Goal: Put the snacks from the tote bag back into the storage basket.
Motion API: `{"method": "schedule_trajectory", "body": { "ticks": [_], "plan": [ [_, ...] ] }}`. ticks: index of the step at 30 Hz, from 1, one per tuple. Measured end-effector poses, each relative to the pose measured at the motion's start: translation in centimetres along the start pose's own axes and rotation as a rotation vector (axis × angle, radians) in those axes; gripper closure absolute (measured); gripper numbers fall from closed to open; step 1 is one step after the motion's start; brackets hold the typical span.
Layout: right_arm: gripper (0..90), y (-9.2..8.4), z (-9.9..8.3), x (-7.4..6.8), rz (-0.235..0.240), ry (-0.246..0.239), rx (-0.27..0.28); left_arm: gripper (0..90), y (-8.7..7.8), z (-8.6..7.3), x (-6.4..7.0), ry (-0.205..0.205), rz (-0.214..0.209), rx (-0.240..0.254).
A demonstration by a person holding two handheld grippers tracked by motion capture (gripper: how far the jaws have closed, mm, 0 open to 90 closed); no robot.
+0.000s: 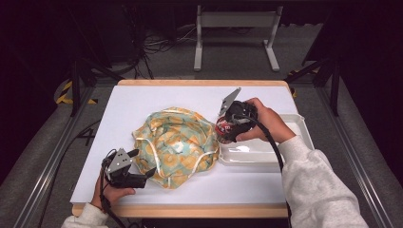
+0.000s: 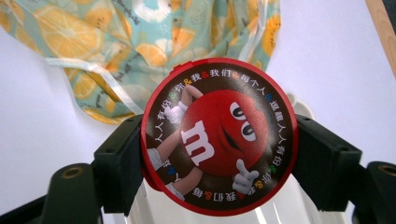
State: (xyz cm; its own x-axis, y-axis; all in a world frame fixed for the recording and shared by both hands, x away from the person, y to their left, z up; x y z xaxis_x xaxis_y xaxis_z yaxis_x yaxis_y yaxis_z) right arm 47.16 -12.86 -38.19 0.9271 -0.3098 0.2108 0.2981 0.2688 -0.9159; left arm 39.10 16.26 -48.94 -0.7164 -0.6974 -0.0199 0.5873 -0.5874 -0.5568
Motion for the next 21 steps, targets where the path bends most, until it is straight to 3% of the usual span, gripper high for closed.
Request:
{"method": "schedule_trajectory", "body": {
  "ticks": [21],
  "plan": [
    [25.9, -1.2, -5.5, 2.1, -0.030, 0.092, -0.035, 8.1, 0.0, 0.1, 0.1, 0.008, -0.002, -0.003]
  ]
}}
Point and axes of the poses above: each handheld gripper's, and its own axes: y roughly forward along the jaws, z roughly out of its top, x roughly to its right, the point moved 9 cm from there along y, roughly forward along the jaws, and after that the axes turned 4 degrees about -x, right-handed, at the moved point
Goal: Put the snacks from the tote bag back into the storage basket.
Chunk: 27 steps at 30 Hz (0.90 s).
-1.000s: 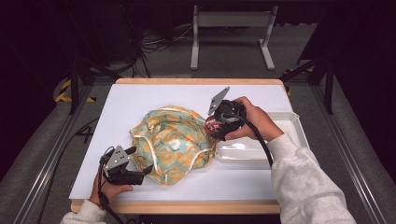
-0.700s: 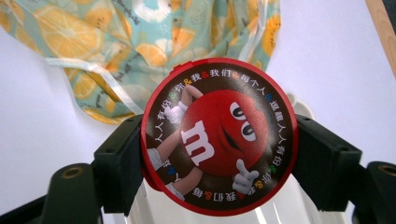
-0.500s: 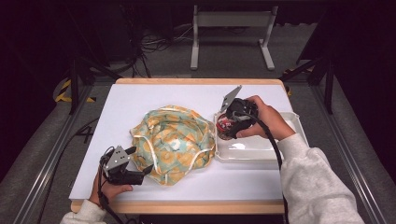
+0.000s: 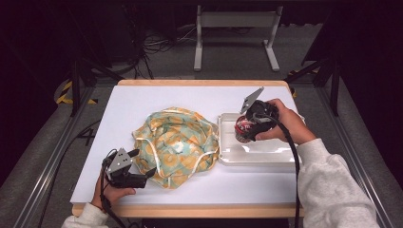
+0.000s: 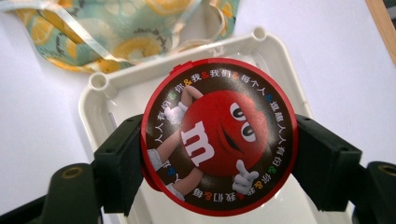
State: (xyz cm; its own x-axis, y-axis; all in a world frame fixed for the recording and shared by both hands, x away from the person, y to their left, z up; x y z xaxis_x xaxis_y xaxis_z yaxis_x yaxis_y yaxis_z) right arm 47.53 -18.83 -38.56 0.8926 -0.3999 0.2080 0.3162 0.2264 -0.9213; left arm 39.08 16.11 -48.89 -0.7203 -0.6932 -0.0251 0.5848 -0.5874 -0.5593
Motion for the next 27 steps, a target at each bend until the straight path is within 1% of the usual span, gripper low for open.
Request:
{"method": "schedule_trajectory", "body": {
  "ticks": [2, 5, 9, 18, 22, 25, 27],
  "plan": [
    [26.0, -0.1, -0.4, 0.2, -0.003, 0.005, 0.006, 8.1, 0.0, 0.0, 0.0, -0.004, -0.001, 0.003],
    [25.9, -0.3, -0.9, 0.4, -0.006, 0.023, 0.012, 8.2, 0.0, 0.0, 0.0, 0.001, 0.001, 0.002],
    [25.9, -0.2, -1.7, 0.6, -0.006, 0.022, 0.001, 8.1, 0.0, 0.0, 0.0, -0.002, -0.002, 0.004],
    [26.0, -0.2, -3.0, 1.0, -0.008, 0.041, -0.007, 8.1, 0.0, 0.0, 0.0, 0.002, -0.002, 0.002],
    [26.0, 0.1, -3.7, 1.1, -0.006, 0.053, -0.016, 8.1, 0.0, 0.0, 0.0, 0.004, 0.000, 0.000],
    [25.9, 0.4, -4.1, 1.2, -0.004, 0.047, -0.024, 8.1, 0.1, 0.0, 0.1, -0.005, -0.003, 0.001],
    [26.0, 0.6, -4.3, 1.2, -0.004, 0.058, -0.031, 8.2, 0.0, 0.0, 0.1, -0.006, -0.003, 0.001]
  ]
}}
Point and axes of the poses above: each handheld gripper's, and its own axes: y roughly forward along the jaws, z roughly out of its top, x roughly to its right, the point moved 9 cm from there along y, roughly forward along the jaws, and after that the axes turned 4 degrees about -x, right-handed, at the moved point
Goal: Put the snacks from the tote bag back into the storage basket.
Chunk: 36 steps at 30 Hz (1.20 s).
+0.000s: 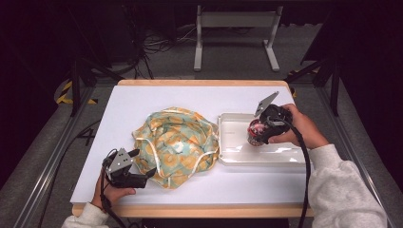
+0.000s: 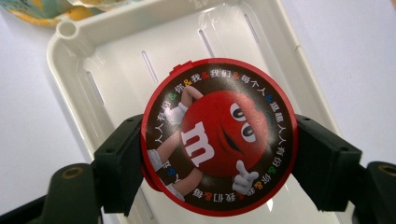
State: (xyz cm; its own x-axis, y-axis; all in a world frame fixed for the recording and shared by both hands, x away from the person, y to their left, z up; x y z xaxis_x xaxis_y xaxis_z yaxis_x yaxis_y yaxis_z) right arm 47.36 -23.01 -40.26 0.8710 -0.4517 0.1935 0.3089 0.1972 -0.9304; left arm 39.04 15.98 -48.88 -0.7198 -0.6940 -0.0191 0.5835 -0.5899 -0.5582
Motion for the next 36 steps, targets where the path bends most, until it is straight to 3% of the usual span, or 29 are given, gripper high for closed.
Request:
{"method": "schedule_trajectory", "body": {
  "ticks": [10, 17, 28, 36],
  "plan": [
    [25.9, 1.4, -1.3, 0.5, 0.010, 0.020, -0.023, 8.1, 0.1, 0.0, 0.0, 0.009, -0.003, -0.005],
    [25.9, 2.3, -2.1, 0.9, 0.017, 0.038, -0.031, 8.1, 0.1, -0.1, -0.1, -0.009, -0.007, 0.001],
    [25.9, 3.1, -3.3, 1.6, 0.015, 0.083, -0.036, 8.1, -0.1, 0.0, -0.1, 0.002, -0.009, 0.005],
    [25.8, 3.6, -3.6, 1.8, 0.011, 0.090, -0.039, 8.2, -0.1, 0.0, -0.1, 0.000, -0.009, 0.009]
  ]
}}
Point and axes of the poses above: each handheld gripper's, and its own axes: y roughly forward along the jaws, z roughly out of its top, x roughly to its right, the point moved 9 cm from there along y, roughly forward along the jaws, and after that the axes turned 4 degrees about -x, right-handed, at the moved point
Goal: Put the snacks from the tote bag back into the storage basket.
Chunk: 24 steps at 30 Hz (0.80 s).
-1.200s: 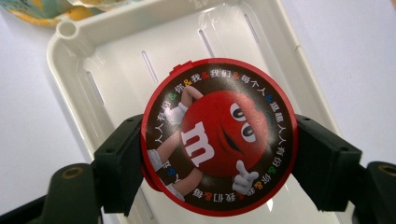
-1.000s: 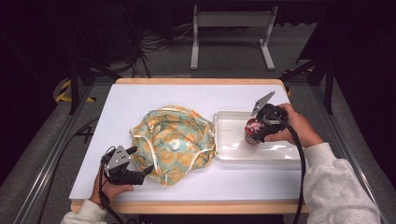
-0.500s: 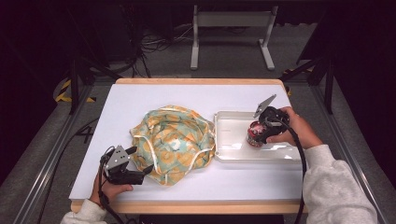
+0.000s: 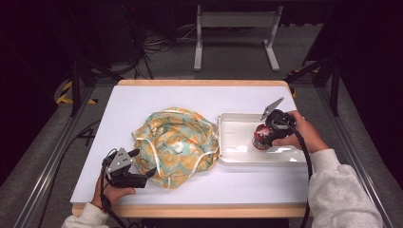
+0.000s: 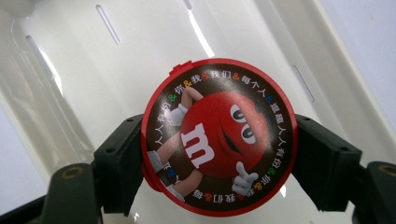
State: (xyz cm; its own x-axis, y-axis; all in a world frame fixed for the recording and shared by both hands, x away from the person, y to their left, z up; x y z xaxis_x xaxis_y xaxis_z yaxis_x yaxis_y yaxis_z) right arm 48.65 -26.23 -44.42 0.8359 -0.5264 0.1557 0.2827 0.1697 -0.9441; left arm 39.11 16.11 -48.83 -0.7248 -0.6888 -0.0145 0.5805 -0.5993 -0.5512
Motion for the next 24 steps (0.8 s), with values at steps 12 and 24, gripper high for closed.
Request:
{"method": "schedule_trajectory", "body": {
  "ticks": [12, 24],
  "plan": [
    [25.5, 0.01, -0.22, 0.09, 0.012, 0.033, 0.003, 8.1, -0.02, 0.03, 0.03, -0.006, 0.000, 0.003],
    [25.3, -0.01, -0.32, 0.06, 0.006, 0.050, -0.004, 8.2, -0.16, 0.17, 0.07, 0.009, 0.005, 0.005]
  ]
}}
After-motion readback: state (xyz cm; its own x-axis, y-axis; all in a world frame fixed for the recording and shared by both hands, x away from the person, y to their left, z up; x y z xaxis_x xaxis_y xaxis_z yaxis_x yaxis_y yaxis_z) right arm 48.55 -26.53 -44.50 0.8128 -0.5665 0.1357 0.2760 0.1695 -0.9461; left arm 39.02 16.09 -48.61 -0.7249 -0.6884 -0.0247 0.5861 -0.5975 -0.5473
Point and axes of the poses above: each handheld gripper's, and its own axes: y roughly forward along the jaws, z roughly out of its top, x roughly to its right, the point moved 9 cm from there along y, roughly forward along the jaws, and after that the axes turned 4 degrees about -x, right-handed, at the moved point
